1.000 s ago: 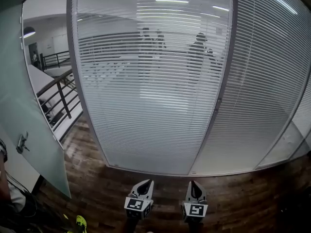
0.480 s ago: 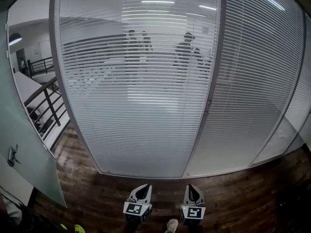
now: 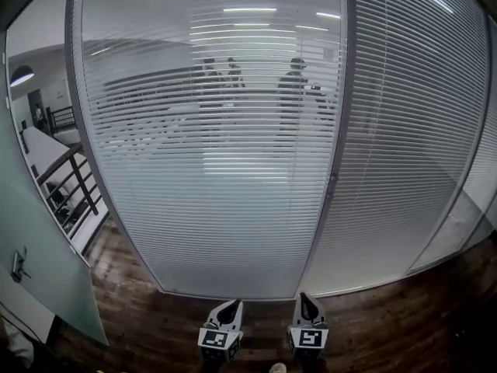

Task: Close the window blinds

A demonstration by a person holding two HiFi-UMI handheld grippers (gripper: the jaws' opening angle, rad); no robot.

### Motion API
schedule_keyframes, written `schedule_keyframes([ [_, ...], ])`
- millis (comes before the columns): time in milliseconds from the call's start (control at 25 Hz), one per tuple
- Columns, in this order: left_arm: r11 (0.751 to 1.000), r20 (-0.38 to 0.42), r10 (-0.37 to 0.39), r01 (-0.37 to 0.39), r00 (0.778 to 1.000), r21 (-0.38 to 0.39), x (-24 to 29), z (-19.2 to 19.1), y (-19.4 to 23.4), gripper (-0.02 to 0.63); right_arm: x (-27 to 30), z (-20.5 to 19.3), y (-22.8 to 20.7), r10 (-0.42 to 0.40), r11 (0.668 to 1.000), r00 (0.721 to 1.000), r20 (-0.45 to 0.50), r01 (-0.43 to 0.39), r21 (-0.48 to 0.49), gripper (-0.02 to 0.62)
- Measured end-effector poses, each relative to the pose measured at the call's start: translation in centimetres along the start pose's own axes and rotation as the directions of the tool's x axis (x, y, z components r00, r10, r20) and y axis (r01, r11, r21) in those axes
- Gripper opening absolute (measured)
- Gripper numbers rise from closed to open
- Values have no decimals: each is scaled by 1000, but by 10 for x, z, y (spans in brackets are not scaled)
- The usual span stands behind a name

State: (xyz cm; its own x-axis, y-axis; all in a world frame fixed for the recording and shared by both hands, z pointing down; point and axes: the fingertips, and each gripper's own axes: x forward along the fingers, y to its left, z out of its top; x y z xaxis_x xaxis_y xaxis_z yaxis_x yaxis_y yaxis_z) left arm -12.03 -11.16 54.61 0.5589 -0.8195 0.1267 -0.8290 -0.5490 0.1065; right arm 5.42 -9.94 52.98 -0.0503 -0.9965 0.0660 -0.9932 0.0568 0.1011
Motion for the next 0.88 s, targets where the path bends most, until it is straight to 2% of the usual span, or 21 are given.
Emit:
schedule_keyframes([
  [400,998,-17,59,-59,998,-5,45,7,10,2,37,-16,-27,23,1000,999,-25,-23,3,3],
  [600,999,-18,47,-47,999,3,65,3,3,0,45,-19,-48,19,1000,999,-41,-19,3,3],
  [800,998,-22,57,-57,998,0,86,2,-3,1,56,-15,-65,49,999,998,-24,-49,-1,3],
  [880,997,-27,77,-78,997,-16,91,6,-5,0,59,-15,-73,53,999,998,-45,-53,-3,3],
])
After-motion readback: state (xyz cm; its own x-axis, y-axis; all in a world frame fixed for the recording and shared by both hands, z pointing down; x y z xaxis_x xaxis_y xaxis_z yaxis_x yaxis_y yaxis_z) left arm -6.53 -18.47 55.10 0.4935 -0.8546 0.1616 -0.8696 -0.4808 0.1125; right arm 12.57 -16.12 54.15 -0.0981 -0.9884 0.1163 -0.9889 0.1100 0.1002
